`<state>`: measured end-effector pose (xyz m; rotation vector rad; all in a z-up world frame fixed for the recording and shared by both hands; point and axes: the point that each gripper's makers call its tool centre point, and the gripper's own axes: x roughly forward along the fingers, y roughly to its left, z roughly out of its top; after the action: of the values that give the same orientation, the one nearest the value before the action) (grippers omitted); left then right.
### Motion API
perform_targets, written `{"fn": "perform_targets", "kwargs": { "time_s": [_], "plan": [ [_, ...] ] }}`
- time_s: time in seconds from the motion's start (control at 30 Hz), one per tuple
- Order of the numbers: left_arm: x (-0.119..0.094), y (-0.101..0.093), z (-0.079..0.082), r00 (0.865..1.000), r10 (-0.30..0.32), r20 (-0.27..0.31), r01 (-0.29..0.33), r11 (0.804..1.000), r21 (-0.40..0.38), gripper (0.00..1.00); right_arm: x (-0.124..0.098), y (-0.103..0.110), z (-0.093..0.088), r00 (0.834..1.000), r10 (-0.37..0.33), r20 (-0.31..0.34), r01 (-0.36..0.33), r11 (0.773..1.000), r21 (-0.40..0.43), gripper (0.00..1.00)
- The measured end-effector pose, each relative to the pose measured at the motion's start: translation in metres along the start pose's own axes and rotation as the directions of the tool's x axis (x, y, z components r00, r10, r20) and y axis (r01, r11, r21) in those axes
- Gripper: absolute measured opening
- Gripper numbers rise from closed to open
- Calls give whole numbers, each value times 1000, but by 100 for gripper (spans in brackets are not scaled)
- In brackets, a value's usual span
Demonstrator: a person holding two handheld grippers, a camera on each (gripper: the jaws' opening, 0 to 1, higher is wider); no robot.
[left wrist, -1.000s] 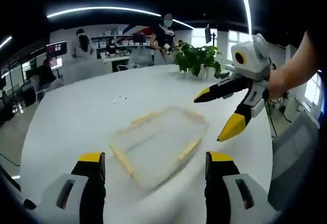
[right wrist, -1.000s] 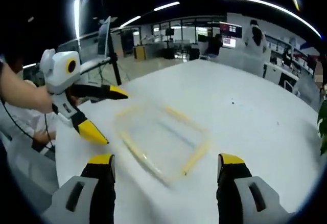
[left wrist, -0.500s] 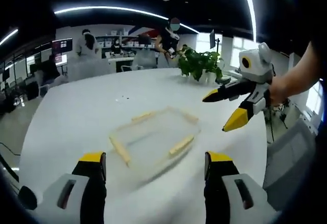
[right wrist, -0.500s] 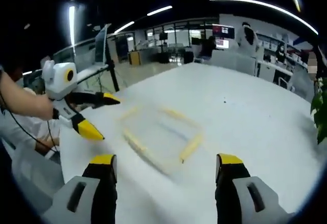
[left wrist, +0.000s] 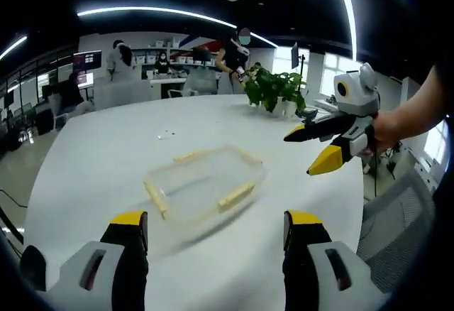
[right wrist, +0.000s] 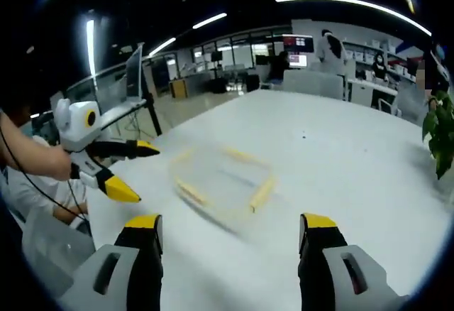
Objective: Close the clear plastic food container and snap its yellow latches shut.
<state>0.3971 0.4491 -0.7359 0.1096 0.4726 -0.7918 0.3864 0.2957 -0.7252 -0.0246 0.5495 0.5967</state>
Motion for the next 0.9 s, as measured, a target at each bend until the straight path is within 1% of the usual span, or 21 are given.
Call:
{"fn": "perform_targets", "kwargs": {
  "time_s": [0.17,0.23,0.47,0.7,0.9],
  "plan": [
    [-9,-7,0,1000,5,12,-5,1000,-15,78,-15,0,-3,1000,-7,8,7,1000,11,79],
    [-11,-8,-2,1000,6,10,-6,1000,-14,77,-21,0,-4,1000,-10,16,9,1000,24,79],
    [-23,-14,-6,1000,20,16,-20,999,-27,77,-38,1,-9,999,-19,27,18,999,29,79],
    [-35,-17,-13,999,38,14,-37,998,-41,77,-49,3,-17,999,-21,30,20,999,37,79],
    [-44,-19,-15,999,49,24,-47,997,-53,76,-60,2,-16,999,-26,47,24,999,49,78]
  ]
}}
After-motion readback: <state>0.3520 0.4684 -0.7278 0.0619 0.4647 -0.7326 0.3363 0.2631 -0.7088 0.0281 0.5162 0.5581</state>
